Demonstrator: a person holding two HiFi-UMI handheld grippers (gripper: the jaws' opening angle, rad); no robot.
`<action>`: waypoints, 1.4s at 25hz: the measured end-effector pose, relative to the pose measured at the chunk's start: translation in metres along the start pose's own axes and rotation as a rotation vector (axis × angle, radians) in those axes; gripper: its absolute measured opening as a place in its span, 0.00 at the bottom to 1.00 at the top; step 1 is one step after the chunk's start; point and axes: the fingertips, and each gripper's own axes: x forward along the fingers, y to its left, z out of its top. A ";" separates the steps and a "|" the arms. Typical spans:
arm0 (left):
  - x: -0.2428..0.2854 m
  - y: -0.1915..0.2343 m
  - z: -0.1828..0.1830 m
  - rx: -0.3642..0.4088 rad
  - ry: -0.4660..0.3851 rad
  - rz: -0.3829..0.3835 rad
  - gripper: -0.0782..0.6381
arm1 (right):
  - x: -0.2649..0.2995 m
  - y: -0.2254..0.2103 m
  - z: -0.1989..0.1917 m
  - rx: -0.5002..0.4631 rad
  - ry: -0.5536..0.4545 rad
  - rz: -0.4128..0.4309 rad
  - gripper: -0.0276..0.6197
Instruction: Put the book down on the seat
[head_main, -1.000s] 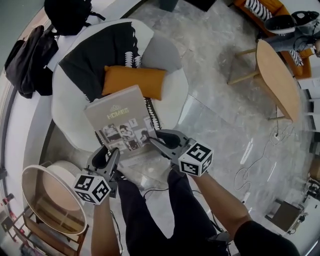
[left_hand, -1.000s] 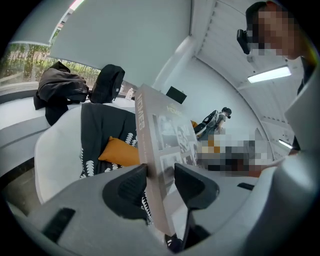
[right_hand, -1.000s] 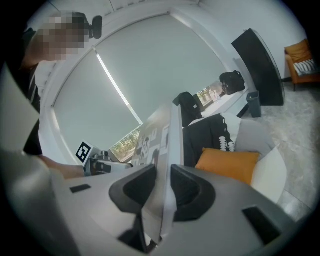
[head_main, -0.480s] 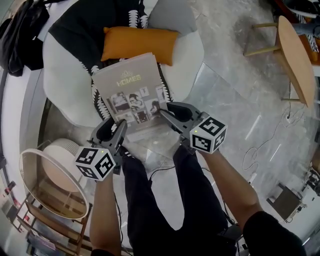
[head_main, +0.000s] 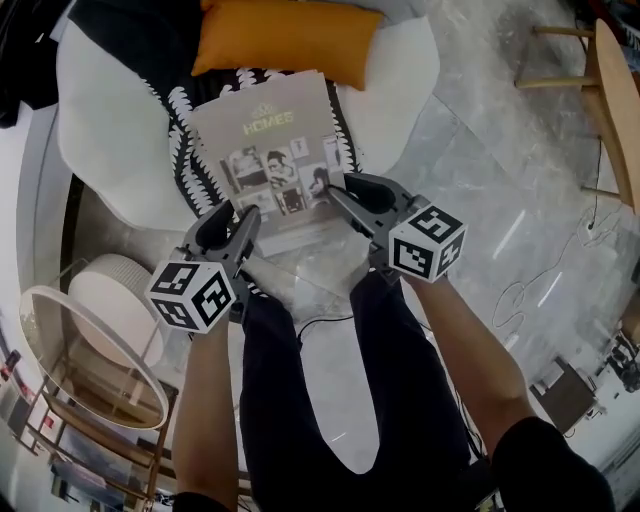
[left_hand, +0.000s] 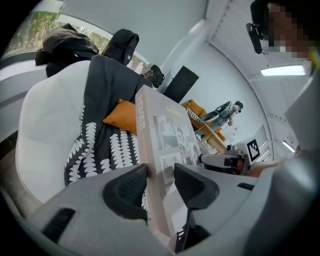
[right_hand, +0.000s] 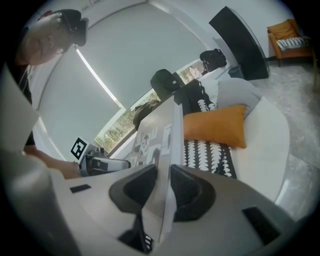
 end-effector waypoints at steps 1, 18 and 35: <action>0.004 0.004 -0.004 -0.005 0.004 0.000 0.37 | 0.004 -0.004 -0.005 0.003 0.004 -0.004 0.21; -0.001 0.004 0.001 0.005 0.092 0.047 0.37 | 0.007 -0.001 -0.008 0.069 0.027 -0.023 0.21; -0.009 -0.007 0.007 0.010 0.141 0.102 0.37 | 0.003 0.001 -0.004 0.095 0.057 -0.013 0.21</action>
